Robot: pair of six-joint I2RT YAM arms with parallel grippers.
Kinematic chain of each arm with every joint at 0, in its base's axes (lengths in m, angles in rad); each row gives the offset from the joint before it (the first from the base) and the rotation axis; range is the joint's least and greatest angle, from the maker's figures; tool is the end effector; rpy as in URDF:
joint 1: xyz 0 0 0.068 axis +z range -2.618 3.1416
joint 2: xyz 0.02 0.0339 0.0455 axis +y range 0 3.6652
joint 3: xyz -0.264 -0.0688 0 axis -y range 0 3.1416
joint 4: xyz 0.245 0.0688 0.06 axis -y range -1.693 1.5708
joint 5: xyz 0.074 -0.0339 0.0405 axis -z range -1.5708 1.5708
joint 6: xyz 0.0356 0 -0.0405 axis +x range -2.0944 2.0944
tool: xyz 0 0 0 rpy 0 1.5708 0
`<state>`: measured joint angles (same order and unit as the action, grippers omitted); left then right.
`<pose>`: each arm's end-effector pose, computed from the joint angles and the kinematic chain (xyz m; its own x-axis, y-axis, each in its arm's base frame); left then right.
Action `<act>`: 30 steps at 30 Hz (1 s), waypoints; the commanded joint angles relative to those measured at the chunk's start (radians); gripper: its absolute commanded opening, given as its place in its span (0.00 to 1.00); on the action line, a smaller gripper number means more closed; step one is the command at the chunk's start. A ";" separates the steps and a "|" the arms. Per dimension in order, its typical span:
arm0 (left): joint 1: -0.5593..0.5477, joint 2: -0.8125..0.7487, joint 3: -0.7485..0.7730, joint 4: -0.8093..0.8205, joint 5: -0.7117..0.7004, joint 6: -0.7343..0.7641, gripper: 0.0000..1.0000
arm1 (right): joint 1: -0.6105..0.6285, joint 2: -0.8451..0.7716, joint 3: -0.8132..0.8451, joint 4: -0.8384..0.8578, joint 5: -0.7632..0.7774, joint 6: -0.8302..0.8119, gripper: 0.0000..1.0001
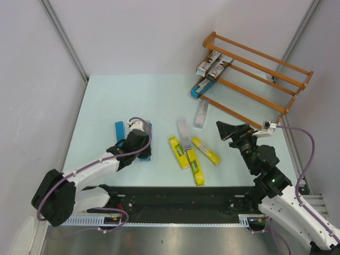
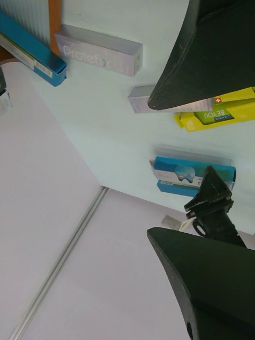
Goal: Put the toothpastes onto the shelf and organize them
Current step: Pick up the toothpaste from the center of the board.
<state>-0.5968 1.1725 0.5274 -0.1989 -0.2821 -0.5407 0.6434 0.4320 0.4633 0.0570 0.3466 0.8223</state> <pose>0.1886 -0.1162 0.1766 -0.7290 -0.1024 -0.6768 0.0134 0.9864 -0.1637 0.1115 0.0685 0.3011 -0.1671 0.7361 -0.6559 -0.2514 0.6115 0.7502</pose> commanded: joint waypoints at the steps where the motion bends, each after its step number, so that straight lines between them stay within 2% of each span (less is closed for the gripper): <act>1: -0.073 -0.097 0.069 0.001 -0.006 0.010 0.44 | -0.005 0.072 0.029 0.098 -0.049 0.028 0.99; 10: -0.291 -0.071 0.242 -0.071 -0.066 -0.013 0.43 | -0.066 0.226 0.029 0.217 -0.233 0.058 1.00; 16: -0.391 -0.027 0.328 -0.083 -0.094 -0.022 0.43 | -0.116 0.407 0.031 0.366 -0.441 0.124 1.00; 21: -0.439 0.012 0.397 -0.108 -0.111 -0.018 0.43 | -0.131 0.539 0.044 0.455 -0.551 0.147 1.00; 30: -0.500 0.090 0.485 -0.109 -0.086 -0.010 0.44 | -0.125 0.632 0.057 0.550 -0.638 0.170 1.00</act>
<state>-1.0756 1.2285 0.9344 -0.3328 -0.3634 -0.5495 0.5167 1.0443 0.4728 0.4908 -0.2249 0.9768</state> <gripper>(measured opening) 0.541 0.994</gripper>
